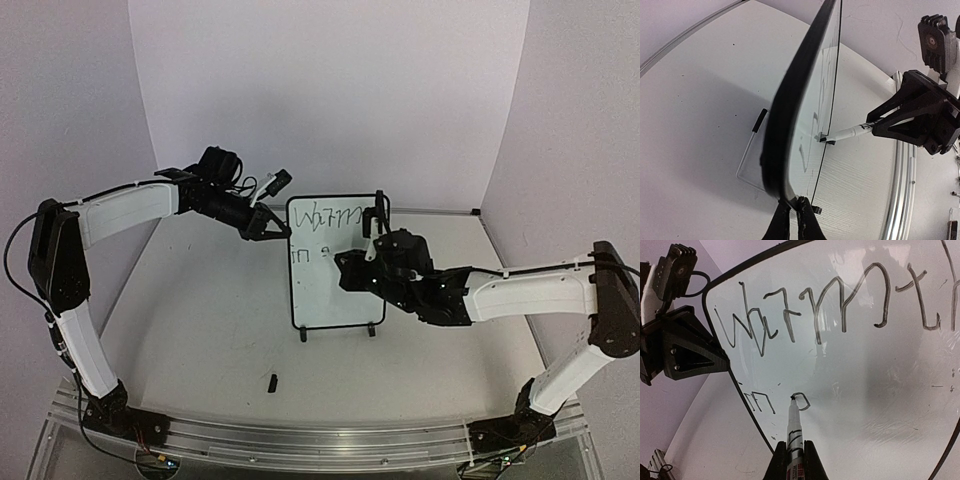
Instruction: Write a sentence on the whiteboard
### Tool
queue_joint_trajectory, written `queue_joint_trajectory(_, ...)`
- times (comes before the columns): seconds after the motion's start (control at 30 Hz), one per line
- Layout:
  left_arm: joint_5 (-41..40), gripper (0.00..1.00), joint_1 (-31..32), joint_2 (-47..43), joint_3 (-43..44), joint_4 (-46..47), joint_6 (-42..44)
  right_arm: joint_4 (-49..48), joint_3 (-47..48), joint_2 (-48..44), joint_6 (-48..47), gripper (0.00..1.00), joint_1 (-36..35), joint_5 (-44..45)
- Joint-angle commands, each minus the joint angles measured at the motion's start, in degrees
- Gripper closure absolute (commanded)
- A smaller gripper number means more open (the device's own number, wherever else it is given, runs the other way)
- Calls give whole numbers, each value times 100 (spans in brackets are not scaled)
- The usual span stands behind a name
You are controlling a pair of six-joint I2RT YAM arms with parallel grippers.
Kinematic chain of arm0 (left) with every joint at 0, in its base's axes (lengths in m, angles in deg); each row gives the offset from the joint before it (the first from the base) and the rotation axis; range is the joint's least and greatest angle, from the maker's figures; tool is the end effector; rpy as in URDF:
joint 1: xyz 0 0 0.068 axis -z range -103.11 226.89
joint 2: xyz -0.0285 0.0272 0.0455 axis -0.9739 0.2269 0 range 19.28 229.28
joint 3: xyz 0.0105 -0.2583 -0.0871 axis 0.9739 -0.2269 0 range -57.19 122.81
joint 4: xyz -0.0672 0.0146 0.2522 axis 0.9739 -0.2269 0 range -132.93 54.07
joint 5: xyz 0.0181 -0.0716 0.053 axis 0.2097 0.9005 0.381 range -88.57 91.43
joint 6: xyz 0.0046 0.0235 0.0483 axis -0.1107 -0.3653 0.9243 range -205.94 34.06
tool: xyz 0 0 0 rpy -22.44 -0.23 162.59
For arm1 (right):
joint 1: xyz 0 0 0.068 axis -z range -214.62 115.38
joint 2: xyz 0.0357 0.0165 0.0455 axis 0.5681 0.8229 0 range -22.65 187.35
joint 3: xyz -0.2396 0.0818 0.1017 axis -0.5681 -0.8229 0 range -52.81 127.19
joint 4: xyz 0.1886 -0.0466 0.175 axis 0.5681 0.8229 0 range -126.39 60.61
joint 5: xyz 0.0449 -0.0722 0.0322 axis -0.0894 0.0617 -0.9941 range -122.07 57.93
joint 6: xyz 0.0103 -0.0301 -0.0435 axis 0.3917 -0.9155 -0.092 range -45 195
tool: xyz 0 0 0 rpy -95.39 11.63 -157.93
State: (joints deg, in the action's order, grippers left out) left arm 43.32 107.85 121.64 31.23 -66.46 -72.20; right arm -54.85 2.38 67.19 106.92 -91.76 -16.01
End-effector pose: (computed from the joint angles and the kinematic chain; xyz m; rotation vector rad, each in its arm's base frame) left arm 0.3311 -0.2264 0.3002 1.2042 1.9669 -1.0048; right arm 0.2031 0.2961 0.2574 -0.2200 1.9113 0.8151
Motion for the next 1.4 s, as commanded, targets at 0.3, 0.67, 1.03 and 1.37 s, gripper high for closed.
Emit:
queue_joint_trajectory(0.3,-278,100,24,-131,-71,-271,369,112,-167,22,265,100,24,26)
queue_joint_trajectory(0.67,-277,100,25,-151,-72,-273,367,162,-240,-2,365,100,27,11)
queue_joint_trajectory(1.03,-277,100,24,-156,-71,-269,371,237,-238,-76,355,100,27,149)
queue_joint_trajectory(1.37,-278,100,24,-137,-72,-269,374,237,-272,-373,245,100,27,359)
